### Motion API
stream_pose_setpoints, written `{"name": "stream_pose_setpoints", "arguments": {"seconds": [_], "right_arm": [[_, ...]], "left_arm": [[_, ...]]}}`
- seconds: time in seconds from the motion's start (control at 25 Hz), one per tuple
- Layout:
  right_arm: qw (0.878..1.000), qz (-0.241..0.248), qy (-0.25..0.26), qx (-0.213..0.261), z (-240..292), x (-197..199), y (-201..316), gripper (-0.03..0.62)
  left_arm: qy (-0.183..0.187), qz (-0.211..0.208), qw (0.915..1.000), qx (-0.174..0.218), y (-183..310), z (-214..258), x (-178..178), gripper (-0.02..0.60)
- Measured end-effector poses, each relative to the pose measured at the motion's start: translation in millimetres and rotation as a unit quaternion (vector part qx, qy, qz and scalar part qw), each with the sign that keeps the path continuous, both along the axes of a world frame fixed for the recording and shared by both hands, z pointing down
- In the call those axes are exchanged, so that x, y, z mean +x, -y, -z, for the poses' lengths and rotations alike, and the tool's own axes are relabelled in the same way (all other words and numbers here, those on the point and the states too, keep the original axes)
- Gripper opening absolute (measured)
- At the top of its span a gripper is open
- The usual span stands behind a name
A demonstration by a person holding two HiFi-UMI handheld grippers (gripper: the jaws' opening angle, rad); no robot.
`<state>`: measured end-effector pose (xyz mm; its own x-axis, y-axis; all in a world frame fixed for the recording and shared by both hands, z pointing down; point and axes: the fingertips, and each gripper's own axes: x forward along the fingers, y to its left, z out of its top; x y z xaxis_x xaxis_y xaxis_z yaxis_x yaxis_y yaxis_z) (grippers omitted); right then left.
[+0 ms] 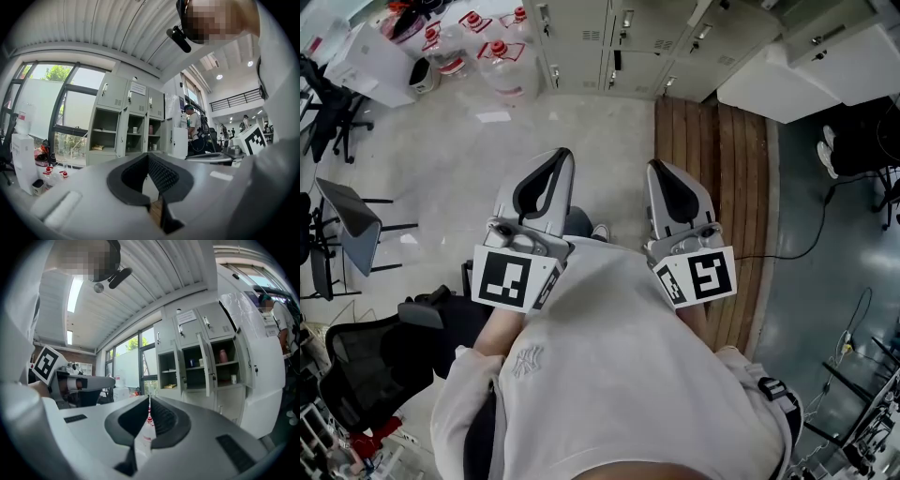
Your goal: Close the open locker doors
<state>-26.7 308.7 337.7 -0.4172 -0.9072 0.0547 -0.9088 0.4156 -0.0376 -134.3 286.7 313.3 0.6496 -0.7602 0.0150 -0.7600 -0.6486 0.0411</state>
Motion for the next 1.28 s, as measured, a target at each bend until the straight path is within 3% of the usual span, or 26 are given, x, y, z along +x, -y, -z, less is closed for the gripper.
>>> {"name": "stream_pose_setpoints", "arguments": {"seconds": [0.32, 0.88, 1.28], "right_arm": [[1.0, -0.003, 0.002, -0.019, -11, -13, 31, 0.012], [0.999, -0.041, 0.009, 0.007, 15, -51, 164, 0.012], [0.998, -0.054, 0.006, -0.011, 2, -55, 212, 0.012]], "left_arm": [[-0.002, -0.006, 0.9998, -0.016, 32, -13, -13, 0.002], [-0.004, -0.025, 0.9996, 0.012, 174, 14, -62, 0.002], [-0.007, -0.026, 0.9995, -0.016, 225, -4, -77, 0.002]]}}
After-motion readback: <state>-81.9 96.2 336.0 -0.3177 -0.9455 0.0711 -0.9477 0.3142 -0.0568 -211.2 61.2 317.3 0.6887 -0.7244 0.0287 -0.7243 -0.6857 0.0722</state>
